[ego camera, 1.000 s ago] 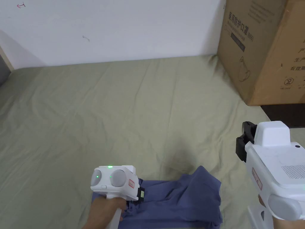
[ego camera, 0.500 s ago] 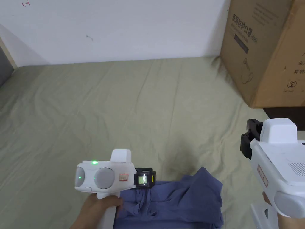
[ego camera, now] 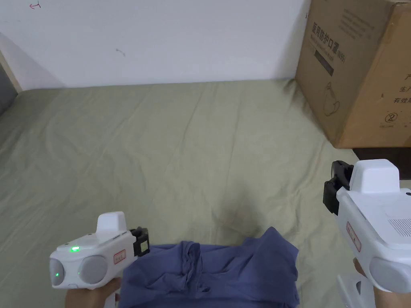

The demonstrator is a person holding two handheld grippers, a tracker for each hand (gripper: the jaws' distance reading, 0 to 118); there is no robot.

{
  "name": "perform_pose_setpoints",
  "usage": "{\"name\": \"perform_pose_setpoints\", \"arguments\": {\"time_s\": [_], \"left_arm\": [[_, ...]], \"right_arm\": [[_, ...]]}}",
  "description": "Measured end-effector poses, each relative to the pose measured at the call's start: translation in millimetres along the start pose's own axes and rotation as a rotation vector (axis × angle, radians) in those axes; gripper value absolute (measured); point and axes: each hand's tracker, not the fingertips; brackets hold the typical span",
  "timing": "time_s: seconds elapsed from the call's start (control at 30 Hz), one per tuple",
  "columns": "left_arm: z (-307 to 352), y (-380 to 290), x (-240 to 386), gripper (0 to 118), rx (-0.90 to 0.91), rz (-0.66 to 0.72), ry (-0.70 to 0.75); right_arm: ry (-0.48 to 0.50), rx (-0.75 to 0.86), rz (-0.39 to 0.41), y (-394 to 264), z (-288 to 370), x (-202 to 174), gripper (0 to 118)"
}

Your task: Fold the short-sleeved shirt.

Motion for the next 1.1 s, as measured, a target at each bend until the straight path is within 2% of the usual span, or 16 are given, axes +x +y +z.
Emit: {"name": "perform_pose_setpoints", "arguments": {"time_s": [0.03, 0.07, 0.6, 0.87, 0.93, 1.1], "left_arm": [[-3.0, -5.1, -2.4, 1, -0.018, 0.009, -0.017], [-5.1, -9.1, -3.3, 0, -0.027, 0.016, -0.020], [-69.0, -79.7, 53.6, 0, -0.258, -0.058, -0.159], [-70.5, -78.2, 87.1, 0, -0.234, -0.108, -0.189], [-72.4, -78.8, 90.8, 0, -0.251, -0.115, -0.228], [-67.8, -74.6, 90.0, 0, -0.247, -0.121, -0.220]], "right_arm": [[-0.001, 0.000, 0.001, -0.2, 0.3, 0.2, 0], [-0.002, -0.001, 0.001, -0.3, 0.5, 0.5, 0], [-0.014, -0.017, -0.003, -0.9, -0.2, 9.0, 0], [-0.025, -0.015, -0.002, 0.8, -0.6, 13.5, 0], [-0.027, -0.017, -0.001, 0.3, -0.4, 13.5, 0], [-0.028, -0.025, 0.000, -1.2, 1.0, 13.0, 0]]}}
